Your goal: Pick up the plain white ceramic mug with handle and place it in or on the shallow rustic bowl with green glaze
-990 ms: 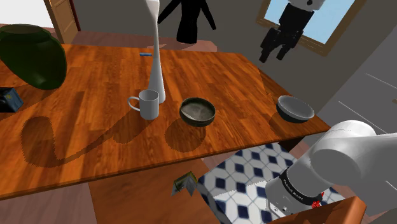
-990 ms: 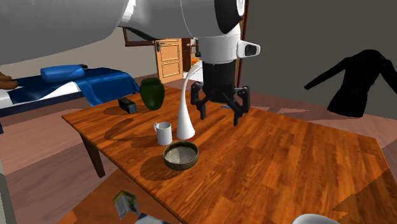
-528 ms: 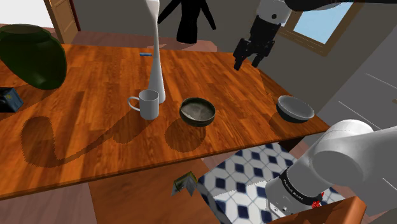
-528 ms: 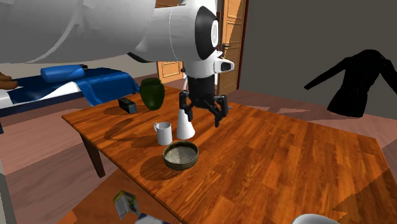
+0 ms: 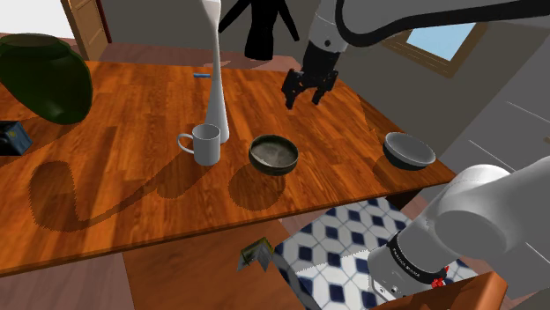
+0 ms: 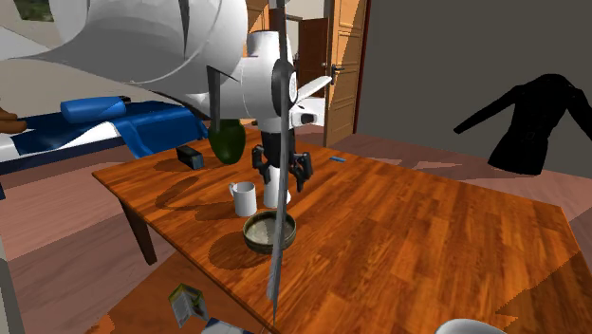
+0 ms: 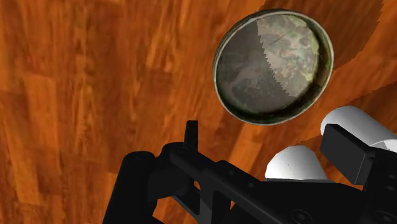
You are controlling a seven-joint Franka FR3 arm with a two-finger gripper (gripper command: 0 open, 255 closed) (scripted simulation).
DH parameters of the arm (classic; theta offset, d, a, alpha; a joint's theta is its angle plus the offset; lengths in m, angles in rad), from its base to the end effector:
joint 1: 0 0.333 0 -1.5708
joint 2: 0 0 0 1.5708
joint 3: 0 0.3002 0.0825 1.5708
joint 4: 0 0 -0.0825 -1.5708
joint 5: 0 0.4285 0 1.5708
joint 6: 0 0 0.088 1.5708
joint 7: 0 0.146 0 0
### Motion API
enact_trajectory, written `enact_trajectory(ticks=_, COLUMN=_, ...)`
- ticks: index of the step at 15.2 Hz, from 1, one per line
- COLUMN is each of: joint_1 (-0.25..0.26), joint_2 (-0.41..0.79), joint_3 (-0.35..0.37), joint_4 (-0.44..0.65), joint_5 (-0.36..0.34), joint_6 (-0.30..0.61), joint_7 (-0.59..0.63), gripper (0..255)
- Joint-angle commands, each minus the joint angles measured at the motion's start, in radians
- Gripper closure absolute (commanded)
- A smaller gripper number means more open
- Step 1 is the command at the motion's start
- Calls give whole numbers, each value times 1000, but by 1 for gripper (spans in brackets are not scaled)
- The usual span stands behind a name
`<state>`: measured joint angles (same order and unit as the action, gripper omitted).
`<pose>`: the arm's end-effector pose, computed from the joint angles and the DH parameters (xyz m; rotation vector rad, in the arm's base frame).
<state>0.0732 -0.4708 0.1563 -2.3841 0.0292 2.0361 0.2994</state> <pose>0.4616 0.1098 0.4349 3.1196 -0.1468 0.1961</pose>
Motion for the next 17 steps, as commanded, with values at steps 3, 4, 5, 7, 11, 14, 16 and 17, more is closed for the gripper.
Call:
enact_trajectory(ticks=3, joint_1=12, joint_2=132, joint_3=54, joint_4=47, joint_5=-4, joint_6=96, joint_7=65, gripper=0)
enact_trajectory(ticks=4, joint_1=14, joint_2=165, joint_3=67, joint_4=61, joint_5=-9, joint_6=117, joint_7=82, gripper=0)
enact_trajectory(ticks=5, joint_1=16, joint_2=198, joint_3=79, joint_4=77, joint_5=-15, joint_6=137, joint_7=99, gripper=0)
enact_trajectory(ticks=7, joint_1=20, joint_2=267, joint_3=103, joint_4=112, joint_5=-31, joint_6=173, joint_7=135, gripper=0)
enact_trajectory(ticks=11, joint_1=32, joint_2=408, joint_3=142, joint_4=197, joint_5=-82, joint_6=234, joint_7=214, gripper=0)
enact_trajectory(ticks=14, joint_1=48, joint_2=518, joint_3=163, joint_4=274, joint_5=-133, joint_6=266, joint_7=276, gripper=0)
enact_trajectory(ticks=16, joint_1=64, joint_2=593, joint_3=171, joint_4=332, joint_5=-170, joint_6=280, joint_7=317, gripper=0)
enact_trajectory(ticks=17, joint_1=74, joint_2=630, joint_3=172, joint_4=363, joint_5=-188, joint_6=286, joint_7=337, gripper=0)
